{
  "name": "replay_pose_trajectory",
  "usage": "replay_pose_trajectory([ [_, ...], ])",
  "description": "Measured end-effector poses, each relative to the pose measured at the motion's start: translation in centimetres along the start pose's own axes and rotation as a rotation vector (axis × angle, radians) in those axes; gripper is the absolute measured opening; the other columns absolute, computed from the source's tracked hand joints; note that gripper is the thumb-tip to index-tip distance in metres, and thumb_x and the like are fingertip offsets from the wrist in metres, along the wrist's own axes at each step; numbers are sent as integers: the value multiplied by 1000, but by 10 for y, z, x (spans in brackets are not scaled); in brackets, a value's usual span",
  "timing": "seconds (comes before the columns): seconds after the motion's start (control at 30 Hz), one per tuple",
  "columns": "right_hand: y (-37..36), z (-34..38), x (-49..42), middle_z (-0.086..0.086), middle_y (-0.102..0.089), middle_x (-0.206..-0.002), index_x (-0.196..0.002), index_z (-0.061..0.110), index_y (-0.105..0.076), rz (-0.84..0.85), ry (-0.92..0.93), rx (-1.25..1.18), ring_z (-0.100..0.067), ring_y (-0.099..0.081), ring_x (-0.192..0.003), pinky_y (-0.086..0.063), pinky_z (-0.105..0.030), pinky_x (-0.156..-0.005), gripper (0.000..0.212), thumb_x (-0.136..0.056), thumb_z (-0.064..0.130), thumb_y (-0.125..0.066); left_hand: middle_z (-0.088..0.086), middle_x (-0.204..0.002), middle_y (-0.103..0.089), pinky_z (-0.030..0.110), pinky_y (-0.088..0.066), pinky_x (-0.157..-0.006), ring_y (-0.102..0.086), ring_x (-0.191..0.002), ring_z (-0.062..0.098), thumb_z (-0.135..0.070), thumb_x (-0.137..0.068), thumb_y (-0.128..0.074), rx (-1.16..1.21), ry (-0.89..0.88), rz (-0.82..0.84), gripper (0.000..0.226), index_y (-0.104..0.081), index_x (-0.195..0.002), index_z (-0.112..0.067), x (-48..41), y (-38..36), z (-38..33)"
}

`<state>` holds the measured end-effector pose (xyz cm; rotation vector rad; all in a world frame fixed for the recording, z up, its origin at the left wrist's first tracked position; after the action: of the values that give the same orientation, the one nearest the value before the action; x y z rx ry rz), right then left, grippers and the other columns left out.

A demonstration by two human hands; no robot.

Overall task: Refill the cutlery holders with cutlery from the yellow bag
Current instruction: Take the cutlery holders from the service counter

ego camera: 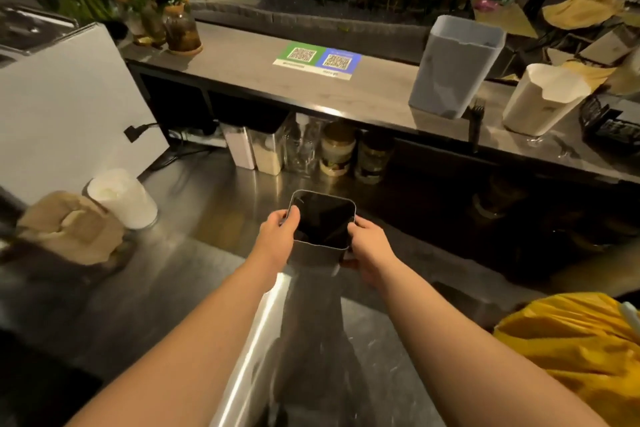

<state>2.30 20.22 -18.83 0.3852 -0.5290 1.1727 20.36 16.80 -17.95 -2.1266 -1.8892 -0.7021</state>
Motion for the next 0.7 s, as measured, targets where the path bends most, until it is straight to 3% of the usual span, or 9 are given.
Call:
replay_pose_trajectory([
  [0.13,-27,-44,-21,-7,-72,-113,-134,26,-63,23,-78,10,-26,-69,-93,-59,-42,-68,42,-100,10,-44,-8,-145,-45,46,-32,-117,-43,-137,24,-65,-100,-33,-33,127,-18,61,-45,-145,-26,-14,19,20],
  [0.2,-32,-50,-26,-6,-72,-114,-139,26,-58,18,-77,4,-27,-70,-95,-60,-44,-74,44,-100,10,-45,-5,-152,-41,45,-31,-117,-41,-141,27,-63,-102,-30,-34,180,-19,63,-37,-152,-25,-19,23,24],
  [0.27,-31,-52,-33,-6,-70,-117,-143,25,-54,22,-72,7,-26,-70,-96,-59,-40,-71,46,-101,9,-46,-1,-157,-37,44,-31,-115,-41,-142,29,-61,-104,-29,-44,235,-6,64,-31,-156,-24,-21,24,30],
  [0.43,-27,-66,-44,-11,-60,-133,-148,18,-44,56,-163,9,-32,-65,-108,-59,-37,-64,50,-100,3,-48,5,-153,-42,46,-34,-118,-42,-140,29,-57,-105,-29,-112,279,-9,62,-35,-153,-19,-35,22,41],
  [0.53,-24,-65,-44,-11,-59,-130,-142,21,-47,85,-203,34,-31,-63,-109,-57,-35,-62,44,-100,7,-49,4,-140,-49,46,-37,-114,-47,-130,29,-59,-103,-32,-190,284,-15,55,-45,-139,-20,-41,19,40],
  [0.63,-13,-41,-44,-8,-58,-124,-135,19,-53,59,-189,145,-26,-59,-107,-52,-33,-64,37,-99,17,-57,9,-139,-48,47,-41,-108,-46,-126,30,-57,-101,-39,-394,179,-144,55,-46,-139,-17,-48,21,13],
  [0.7,-3,5,-45,-8,-62,-109,-124,14,-58,27,-51,132,-20,-60,-90,-47,-28,-59,25,-99,15,-59,8,-136,-51,49,-43,-106,-48,-125,30,-53,-101,-43,-445,11,-181,49,-50,-137,-18,-49,11,-29],
])
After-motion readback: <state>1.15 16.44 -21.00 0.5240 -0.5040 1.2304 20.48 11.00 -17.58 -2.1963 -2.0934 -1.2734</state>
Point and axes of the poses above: each hand's wrist, its own x-axis away from the middle knuckle, its own y-axis out of the back of the hand, z = x × y, the point moved 6 cm from there along -x, towards the middle knuckle
